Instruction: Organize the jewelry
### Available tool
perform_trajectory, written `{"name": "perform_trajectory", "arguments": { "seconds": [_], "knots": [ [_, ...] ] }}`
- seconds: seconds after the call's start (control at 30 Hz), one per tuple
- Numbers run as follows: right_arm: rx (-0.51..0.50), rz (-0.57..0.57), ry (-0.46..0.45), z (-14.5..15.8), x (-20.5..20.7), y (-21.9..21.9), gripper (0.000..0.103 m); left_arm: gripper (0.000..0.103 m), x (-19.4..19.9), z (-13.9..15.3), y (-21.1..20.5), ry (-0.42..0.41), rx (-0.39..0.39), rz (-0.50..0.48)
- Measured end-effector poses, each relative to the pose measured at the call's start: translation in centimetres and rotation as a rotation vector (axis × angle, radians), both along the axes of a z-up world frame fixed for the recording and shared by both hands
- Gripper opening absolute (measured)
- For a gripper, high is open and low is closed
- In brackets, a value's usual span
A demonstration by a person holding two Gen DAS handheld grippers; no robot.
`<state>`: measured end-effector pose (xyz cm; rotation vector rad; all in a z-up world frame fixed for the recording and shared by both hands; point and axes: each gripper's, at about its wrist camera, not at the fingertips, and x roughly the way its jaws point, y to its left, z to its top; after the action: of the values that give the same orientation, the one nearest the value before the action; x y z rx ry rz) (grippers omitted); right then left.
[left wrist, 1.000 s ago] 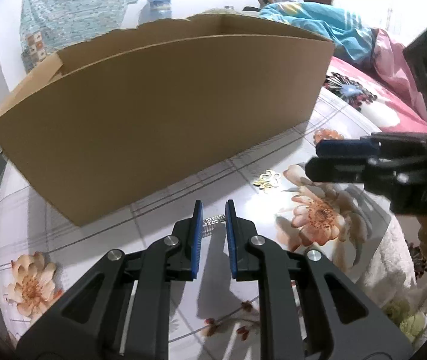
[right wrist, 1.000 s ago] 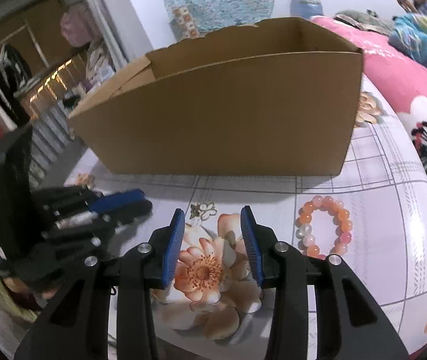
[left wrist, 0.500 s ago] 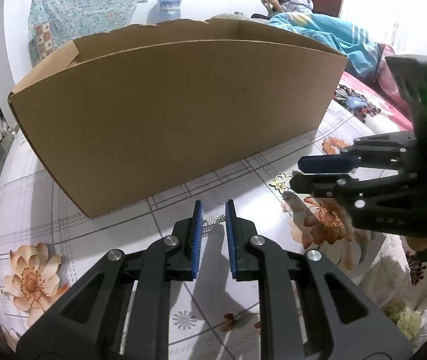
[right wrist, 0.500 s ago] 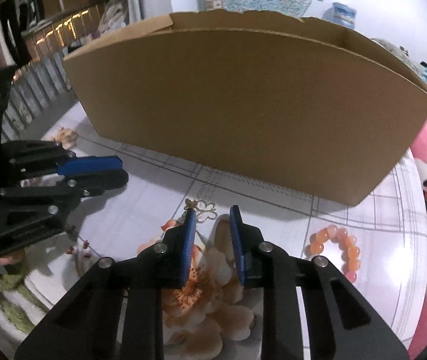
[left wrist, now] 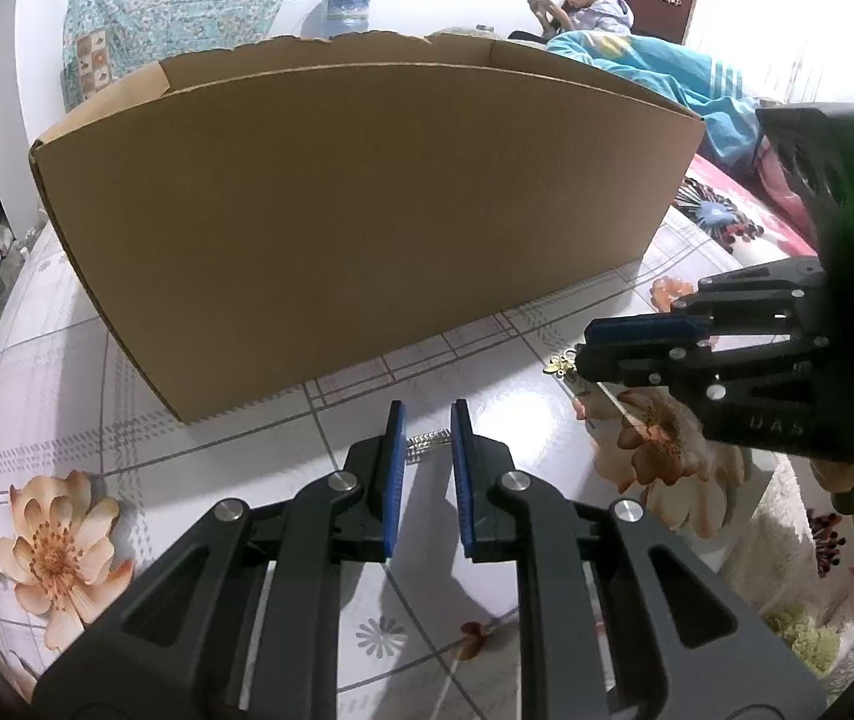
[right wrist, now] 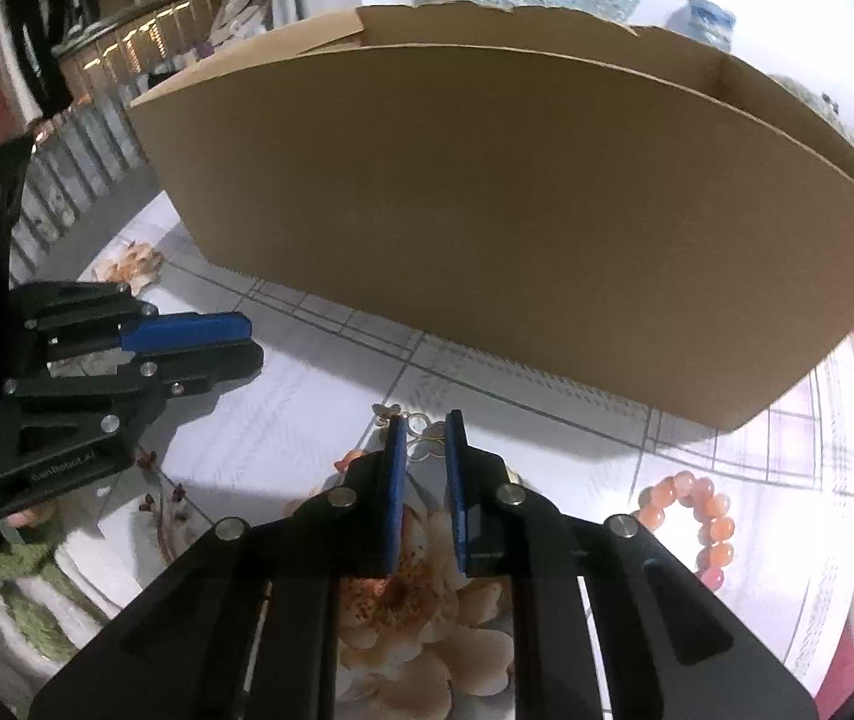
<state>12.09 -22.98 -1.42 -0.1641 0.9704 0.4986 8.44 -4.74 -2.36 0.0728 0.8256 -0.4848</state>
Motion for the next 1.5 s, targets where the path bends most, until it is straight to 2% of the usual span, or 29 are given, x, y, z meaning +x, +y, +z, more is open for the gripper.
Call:
{"name": "perform_trajectory", "arguments": {
  "seconds": [0.07, 0.1, 0.13, 0.4, 0.67, 0.77, 0.83, 0.9, 1.1, 1.2, 1.23, 1.27, 1.5],
  "knots": [
    [0.006, -0.009, 0.005, 0.0, -0.1, -0.4, 0.013, 0.014, 0.0, 0.0, 0.0, 0.0, 0.0, 0.0],
    [0.012, -0.013, 0.007, 0.0, -0.2, -0.6, 0.01, 0.014, 0.0, 0.0, 0.0, 0.0, -0.001, 0.0],
    [0.017, -0.015, 0.014, 0.1, -0.2, -0.7, 0.002, 0.014, 0.0, 0.0, 0.0, -0.001, -0.001, 0.0],
    [0.02, -0.035, 0.029, 0.3, -0.8, -1.5, 0.002, 0.014, 0.0, -0.1, 0.1, 0.0, 0.004, 0.001],
    [0.02, -0.066, -0.003, 1.0, 0.1, -2.0, 0.002, 0.014, 0.0, 0.0, 0.0, -0.001, 0.006, 0.007],
    [0.047, -0.029, 0.004, 1.1, 0.2, -1.1, 0.005, 0.014, 0.0, -0.1, 0.0, 0.001, 0.009, 0.008],
    [0.041, -0.01, 0.006, 1.0, 0.2, -0.5, 0.015, 0.014, 0.0, -0.1, 0.0, 0.002, 0.007, 0.01],
    [0.014, 0.01, -0.003, 0.7, 0.0, 0.3, 0.021, 0.014, 0.0, -0.1, 0.0, 0.002, 0.007, 0.01],
    [-0.041, 0.039, -0.032, 0.2, -0.2, 1.5, 0.021, 0.014, 0.0, -0.1, -0.1, 0.004, 0.006, 0.01],
    [-0.067, 0.05, -0.044, 0.3, -0.2, 1.6, 0.018, 0.014, 0.1, 0.0, -0.1, 0.003, 0.006, 0.01],
    [-0.065, 0.055, -0.033, 0.3, -0.2, 1.8, 0.01, 0.014, 0.1, -0.1, -0.1, 0.003, 0.006, 0.01],
    [-0.064, 0.06, -0.027, 0.3, -0.2, 1.9, 0.008, 0.014, 0.1, 0.0, -0.1, 0.003, 0.005, 0.01],
    [-0.036, 0.054, -0.013, 0.5, 0.0, 1.5, 0.003, 0.014, 0.1, 0.0, 0.0, 0.004, 0.006, 0.01]
  ]
}}
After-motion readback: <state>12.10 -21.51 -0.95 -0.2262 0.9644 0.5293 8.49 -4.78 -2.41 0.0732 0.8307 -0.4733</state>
